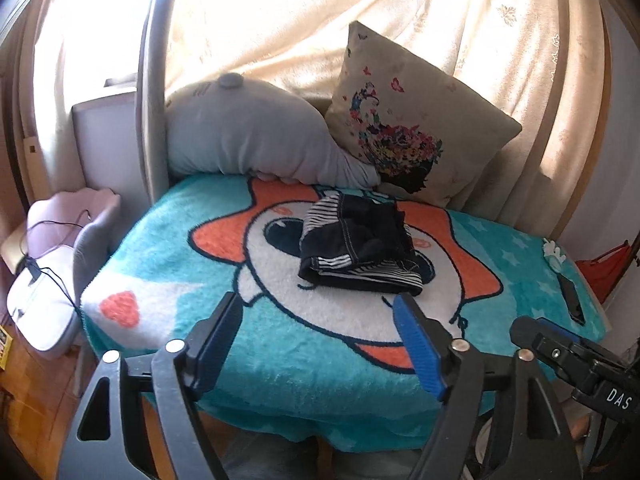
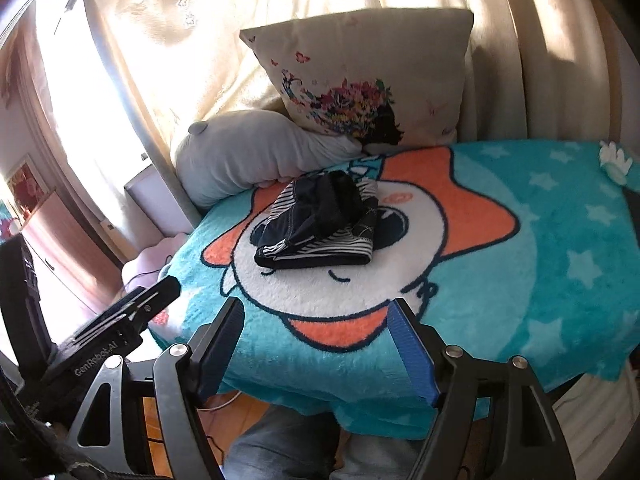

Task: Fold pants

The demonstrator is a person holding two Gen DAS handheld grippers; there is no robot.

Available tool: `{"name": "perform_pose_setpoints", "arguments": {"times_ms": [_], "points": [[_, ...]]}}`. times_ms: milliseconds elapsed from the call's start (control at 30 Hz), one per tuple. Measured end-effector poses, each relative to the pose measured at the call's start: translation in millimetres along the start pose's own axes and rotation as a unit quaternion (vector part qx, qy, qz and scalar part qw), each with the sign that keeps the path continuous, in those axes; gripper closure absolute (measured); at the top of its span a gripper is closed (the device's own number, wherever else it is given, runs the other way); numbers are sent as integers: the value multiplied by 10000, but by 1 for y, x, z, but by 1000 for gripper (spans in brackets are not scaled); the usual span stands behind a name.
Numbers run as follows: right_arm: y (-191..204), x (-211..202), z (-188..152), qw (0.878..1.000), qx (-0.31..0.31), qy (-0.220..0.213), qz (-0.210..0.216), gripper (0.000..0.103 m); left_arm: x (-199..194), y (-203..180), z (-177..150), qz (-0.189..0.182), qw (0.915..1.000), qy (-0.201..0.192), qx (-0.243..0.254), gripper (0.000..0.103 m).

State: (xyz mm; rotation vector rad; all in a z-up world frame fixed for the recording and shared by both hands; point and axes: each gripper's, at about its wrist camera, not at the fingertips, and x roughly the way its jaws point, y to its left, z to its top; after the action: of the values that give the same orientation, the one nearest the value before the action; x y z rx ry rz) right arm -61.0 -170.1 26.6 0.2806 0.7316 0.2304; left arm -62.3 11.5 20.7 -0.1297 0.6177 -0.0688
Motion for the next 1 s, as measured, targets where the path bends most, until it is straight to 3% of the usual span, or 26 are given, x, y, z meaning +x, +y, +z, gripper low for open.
{"name": "perform_pose_setpoints", "arguments": {"times_ms": [300, 533, 700, 933, 1000], "points": [[4, -5, 0, 9999, -33, -44, -159, 24, -15, 3, -2, 344, 9991, -249, 91, 16], [8, -12, -1, 9993, -92, -145, -326, 22, -19, -1, -2, 410, 9985, -267, 240, 8], [8, -12, 0, 9986, -122, -139, -487, 21, -15, -2, -3, 356, 9989, -172, 250, 8], [9, -10, 1, 9980, -134, -145, -606, 19, -16, -9, -1, 863, 9936, -172, 710, 7], [9, -11, 1, 9979, -154, -153, -614, 18, -18, -8, 0, 858, 9938, -187, 679, 7]]}}
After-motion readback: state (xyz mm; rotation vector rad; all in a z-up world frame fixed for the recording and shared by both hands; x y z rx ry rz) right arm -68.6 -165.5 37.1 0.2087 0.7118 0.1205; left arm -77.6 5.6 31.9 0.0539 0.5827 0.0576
